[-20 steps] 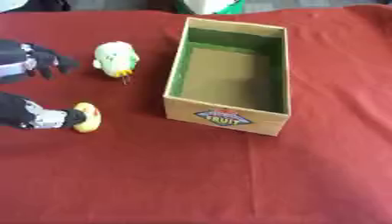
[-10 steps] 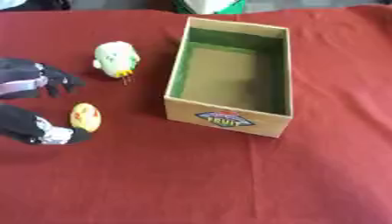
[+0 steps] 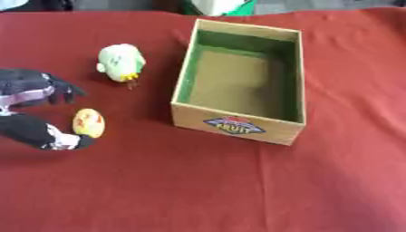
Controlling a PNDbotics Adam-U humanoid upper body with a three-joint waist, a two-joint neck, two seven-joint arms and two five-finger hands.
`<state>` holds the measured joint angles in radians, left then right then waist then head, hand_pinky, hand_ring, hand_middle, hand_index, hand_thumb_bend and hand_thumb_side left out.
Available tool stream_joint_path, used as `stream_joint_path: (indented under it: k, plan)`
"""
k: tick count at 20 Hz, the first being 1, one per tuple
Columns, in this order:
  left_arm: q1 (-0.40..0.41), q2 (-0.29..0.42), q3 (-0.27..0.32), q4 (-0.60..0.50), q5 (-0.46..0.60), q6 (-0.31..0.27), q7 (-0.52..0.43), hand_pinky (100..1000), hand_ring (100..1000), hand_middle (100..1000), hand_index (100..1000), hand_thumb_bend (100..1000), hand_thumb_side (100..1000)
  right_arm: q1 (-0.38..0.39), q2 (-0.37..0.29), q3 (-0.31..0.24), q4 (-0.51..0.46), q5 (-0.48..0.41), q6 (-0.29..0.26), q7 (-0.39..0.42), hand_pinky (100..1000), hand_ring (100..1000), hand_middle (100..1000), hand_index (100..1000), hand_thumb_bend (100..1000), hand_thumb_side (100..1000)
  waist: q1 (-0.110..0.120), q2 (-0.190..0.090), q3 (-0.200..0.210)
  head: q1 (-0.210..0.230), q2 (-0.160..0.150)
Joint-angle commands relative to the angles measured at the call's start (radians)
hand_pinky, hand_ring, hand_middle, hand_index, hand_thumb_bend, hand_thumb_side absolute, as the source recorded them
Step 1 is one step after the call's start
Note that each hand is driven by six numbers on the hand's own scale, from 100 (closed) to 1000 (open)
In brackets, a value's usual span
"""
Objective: Pick up objects on the table and place them in the box.
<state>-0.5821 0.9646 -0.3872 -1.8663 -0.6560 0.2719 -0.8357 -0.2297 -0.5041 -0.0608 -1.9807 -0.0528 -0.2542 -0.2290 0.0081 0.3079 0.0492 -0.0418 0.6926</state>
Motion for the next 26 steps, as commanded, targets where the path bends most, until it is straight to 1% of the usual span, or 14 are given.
stream_joint_path:
  k: [1, 8, 10, 11, 14, 16, 17, 18, 20, 22, 25, 26]
  plan:
    - [-0.019, 0.01, 0.002, 0.021, -0.017, -0.008, -0.002, 697, 780, 787, 961, 530, 793, -0.013, -0.011, -0.003, -0.019, 0.009, 0.0, 0.004, 810, 775, 623, 910, 100, 882, -0.001, -0.012, 0.0, 0.004, -0.013]
    - [-0.029, -0.01, -0.012, 0.069, -0.022, -0.013, 0.008, 683, 765, 768, 938, 519, 788, -0.015, -0.004, -0.002, -0.019, 0.013, 0.002, 0.006, 811, 776, 622, 910, 100, 882, -0.005, -0.002, -0.002, 0.008, -0.019]
    - [-0.032, -0.017, -0.013, 0.08, -0.023, -0.009, 0.023, 671, 756, 757, 926, 482, 783, -0.014, -0.001, -0.001, -0.019, 0.015, 0.003, 0.006, 812, 776, 622, 910, 100, 881, -0.006, 0.0, -0.002, 0.008, -0.021]
    - [-0.034, -0.02, -0.014, 0.086, -0.025, -0.005, 0.033, 662, 748, 748, 918, 492, 779, -0.014, 0.001, -0.001, -0.019, 0.016, 0.004, 0.007, 812, 776, 622, 910, 100, 881, -0.007, 0.001, -0.003, 0.008, -0.022]
    - [-0.037, -0.027, -0.019, 0.101, -0.027, 0.003, 0.07, 649, 733, 735, 898, 478, 766, -0.014, 0.004, -0.001, -0.019, 0.018, 0.005, 0.007, 813, 776, 622, 911, 100, 881, -0.009, 0.004, -0.004, 0.008, -0.025]
    - [-0.039, -0.03, -0.023, 0.108, -0.026, 0.005, 0.09, 639, 723, 726, 882, 445, 757, -0.014, 0.006, 0.0, -0.019, 0.019, 0.006, 0.007, 814, 777, 622, 912, 100, 882, -0.009, 0.006, -0.004, 0.008, -0.025]
    - [-0.041, -0.031, -0.025, 0.112, -0.027, 0.007, 0.099, 624, 713, 716, 867, 415, 738, -0.014, 0.007, 0.0, -0.019, 0.019, 0.006, 0.008, 815, 777, 622, 912, 100, 883, -0.009, 0.007, -0.004, 0.008, -0.026]
    - [-0.042, -0.032, -0.027, 0.116, -0.032, 0.008, 0.106, 624, 713, 716, 867, 415, 738, -0.014, 0.007, 0.001, -0.019, 0.019, 0.006, 0.009, 815, 777, 622, 912, 100, 883, -0.009, 0.008, -0.004, 0.008, -0.026]
    - [-0.042, -0.033, -0.034, 0.126, -0.044, 0.007, 0.113, 613, 710, 708, 840, 377, 705, -0.015, 0.009, 0.001, -0.019, 0.019, 0.005, 0.01, 816, 777, 622, 913, 100, 883, -0.01, 0.009, -0.005, 0.009, -0.028]
    - [-0.041, -0.035, -0.039, 0.137, -0.057, 0.005, 0.114, 606, 707, 704, 836, 335, 674, -0.015, 0.011, 0.001, -0.019, 0.019, 0.006, 0.011, 816, 778, 622, 913, 100, 884, -0.01, 0.011, -0.004, 0.01, -0.03]
    - [-0.041, -0.04, -0.044, 0.15, -0.065, 0.002, 0.116, 588, 694, 690, 817, 249, 594, -0.015, 0.014, 0.001, -0.019, 0.019, 0.007, 0.012, 818, 778, 622, 914, 100, 884, -0.01, 0.013, -0.004, 0.009, -0.031]
    - [-0.041, -0.043, -0.046, 0.154, -0.065, 0.001, 0.116, 584, 690, 684, 812, 235, 582, -0.015, 0.015, 0.001, -0.019, 0.019, 0.007, 0.013, 818, 778, 622, 914, 100, 884, -0.01, 0.013, -0.004, 0.009, -0.032]
